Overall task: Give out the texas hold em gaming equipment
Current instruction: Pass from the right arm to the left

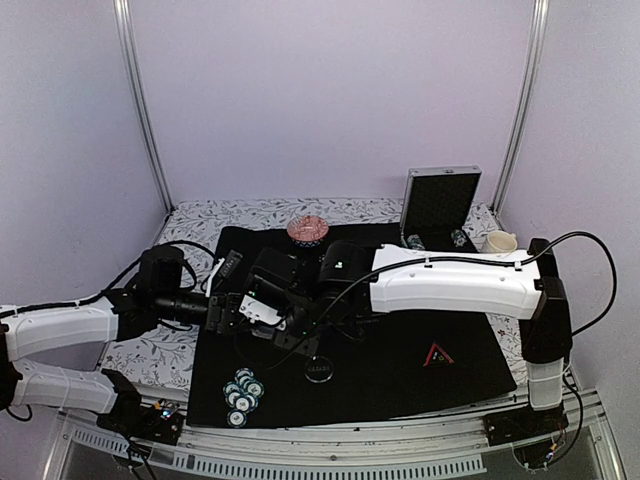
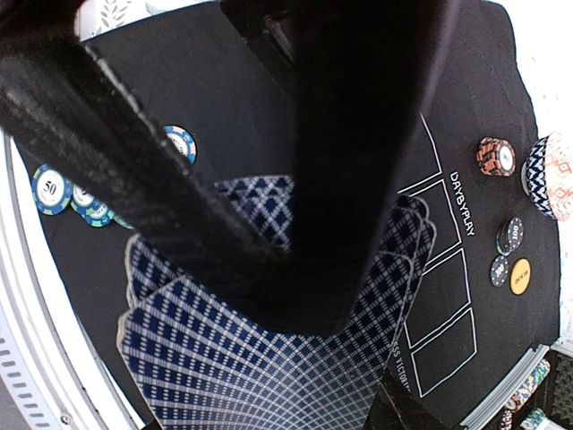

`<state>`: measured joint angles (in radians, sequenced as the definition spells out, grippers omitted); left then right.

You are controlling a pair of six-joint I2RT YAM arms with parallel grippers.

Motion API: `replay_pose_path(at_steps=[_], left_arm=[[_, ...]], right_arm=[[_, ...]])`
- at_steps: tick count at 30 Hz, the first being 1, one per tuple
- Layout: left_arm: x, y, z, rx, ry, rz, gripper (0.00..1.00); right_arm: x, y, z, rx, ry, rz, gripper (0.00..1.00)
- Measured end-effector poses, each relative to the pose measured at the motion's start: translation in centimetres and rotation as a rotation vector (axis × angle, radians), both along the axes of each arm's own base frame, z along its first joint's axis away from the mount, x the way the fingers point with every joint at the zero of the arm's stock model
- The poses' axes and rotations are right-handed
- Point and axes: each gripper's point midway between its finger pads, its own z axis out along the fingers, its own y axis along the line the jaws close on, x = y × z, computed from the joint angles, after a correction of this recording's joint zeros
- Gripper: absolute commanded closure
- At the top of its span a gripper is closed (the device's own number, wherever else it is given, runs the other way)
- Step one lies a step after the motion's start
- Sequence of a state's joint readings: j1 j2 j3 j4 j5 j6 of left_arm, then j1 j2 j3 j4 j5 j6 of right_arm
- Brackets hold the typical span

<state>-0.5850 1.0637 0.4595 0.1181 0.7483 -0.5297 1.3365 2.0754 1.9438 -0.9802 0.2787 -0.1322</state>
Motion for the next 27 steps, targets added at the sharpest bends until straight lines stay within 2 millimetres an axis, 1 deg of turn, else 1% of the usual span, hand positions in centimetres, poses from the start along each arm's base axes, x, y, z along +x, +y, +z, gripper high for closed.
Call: replay_pose_path(at_steps=[4, 9, 15, 17, 20, 24, 25, 26, 27], left_arm=[[-0.4, -0.2, -0.1, -0.005, 0.013, -0.022, 0.26], [-0.7, -0.5, -0.1, -0.010, 0.022, -0.040, 0.37], [-1.3, -1.4, -0.4, -0.015, 0.054, -0.087, 0.64], [-1.6, -1.6, -0.3, -0.022, 0.054, -0.108, 0.77], [-1.5, -1.7, -0.2, -0.022, 0.058, -0.103, 0.99], [-1.6, -1.8, -0.1, -0.031, 0.061, -0.108, 1.00], [-1.5, -1.8, 0.0, -0.034, 0.056, -0.106, 1.00], [-1.5, -1.8, 0.0, -0.035, 0.054, -0.106, 1.00], [-1.5, -1.7, 0.0, -0.035, 0.052, -0.104, 1.00]], right_arm=[[0.1, -0.1, 0.1, -0.008, -0.016, 0.009, 0.52], [0.5, -0.1, 0.2, -0.028, -0.045, 0.010, 0.52], [0.8, -0.5, -0.1, -0.065, -0.071, 0.016, 0.53], [1.0, -0.6, -0.1, -0.070, -0.082, 0.016, 0.53], [1.1, -0.7, -0.1, -0.082, -0.094, 0.025, 0.54], [1.1, -1.0, 0.0, -0.103, -0.126, 0.028, 0.54], [1.2, -1.0, 0.1, -0.104, -0.133, 0.028, 0.51], [1.2, -1.0, 0.1, -0.105, -0.137, 0.029, 0.43], [1.2, -0.9, 0.0, -0.103, -0.140, 0.029, 0.30]])
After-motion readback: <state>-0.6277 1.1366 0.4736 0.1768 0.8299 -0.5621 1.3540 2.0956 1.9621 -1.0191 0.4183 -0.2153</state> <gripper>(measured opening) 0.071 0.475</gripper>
